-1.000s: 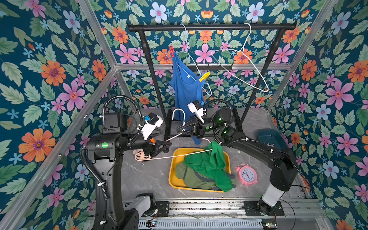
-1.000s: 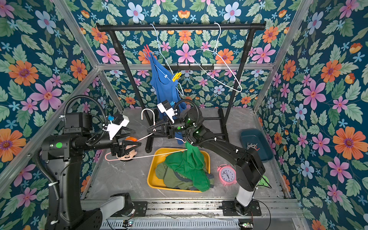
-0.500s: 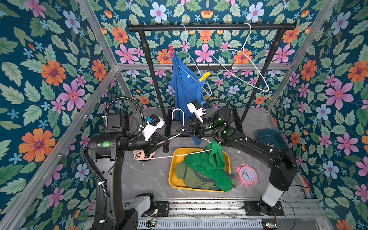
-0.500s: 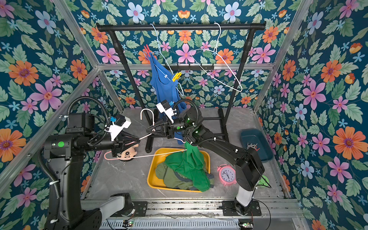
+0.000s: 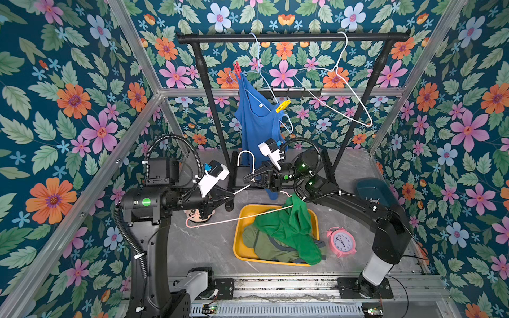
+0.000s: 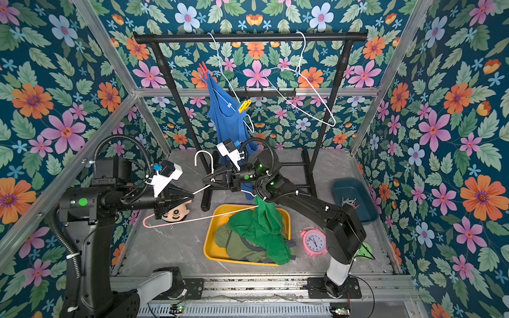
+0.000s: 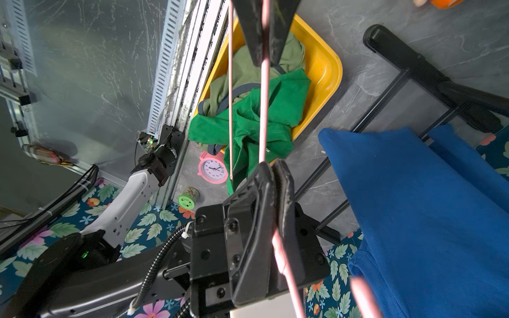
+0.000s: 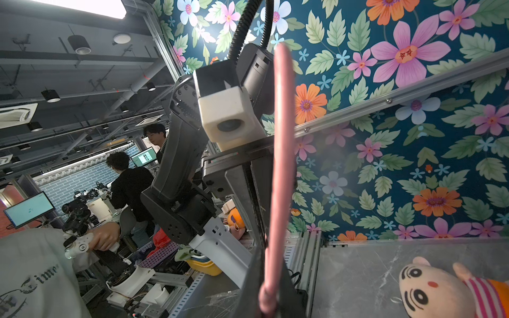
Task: Remove the clothespins securing tank tops to the hanger
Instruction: Remove the tank top from the hanger.
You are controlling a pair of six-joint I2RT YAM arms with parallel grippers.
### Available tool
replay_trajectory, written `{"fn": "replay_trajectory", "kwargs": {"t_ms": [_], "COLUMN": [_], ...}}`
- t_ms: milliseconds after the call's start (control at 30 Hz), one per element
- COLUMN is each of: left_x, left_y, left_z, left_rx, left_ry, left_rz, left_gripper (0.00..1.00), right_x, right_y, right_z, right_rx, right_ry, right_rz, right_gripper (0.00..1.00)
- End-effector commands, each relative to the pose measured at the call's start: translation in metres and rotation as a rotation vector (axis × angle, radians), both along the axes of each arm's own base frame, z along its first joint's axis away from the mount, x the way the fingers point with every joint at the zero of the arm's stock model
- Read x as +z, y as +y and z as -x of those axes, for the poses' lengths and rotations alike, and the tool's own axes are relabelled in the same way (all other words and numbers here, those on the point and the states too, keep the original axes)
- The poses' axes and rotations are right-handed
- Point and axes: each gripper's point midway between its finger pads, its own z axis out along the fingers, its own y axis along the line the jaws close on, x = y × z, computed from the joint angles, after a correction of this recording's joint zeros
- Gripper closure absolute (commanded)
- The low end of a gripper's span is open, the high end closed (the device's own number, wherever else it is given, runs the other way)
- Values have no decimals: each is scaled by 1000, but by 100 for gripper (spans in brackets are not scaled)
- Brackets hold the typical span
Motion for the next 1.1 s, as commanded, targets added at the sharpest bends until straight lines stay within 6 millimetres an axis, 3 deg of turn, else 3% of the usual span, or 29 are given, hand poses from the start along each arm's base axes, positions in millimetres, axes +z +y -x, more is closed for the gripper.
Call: {"fn": "replay_trajectory", "kwargs": {"t_ms": [0,433,567,667,867,1067], "left_x": [-7,-27,-44,-49,-28,16], "left_y": [8,23,28,29,20,5], "left_z": [0,2,5,6,6,9], "left_rx": [41,105,113,107,82,37], "left_ry": [-17,-32,-10,-9,-44,-113], "left_rz": [-79,-228,-283,-296,-238,-122], "left_gripper": [100,100,100,100,100,100], "right_x": [-2,-26,-62,-92,-112,-119], "right_y": [-6,-51,-77,-96,-115,-151], "right_z": [10,3,-19,-10,1,-34], "right_rx": [18,-244,-483,-518,-558,-725], "right_ry": [-12,-10,32,52,59,123], "right_rz": [21,221,422,533,571,577], "right_gripper": [84,70,69,69,65,66]}}
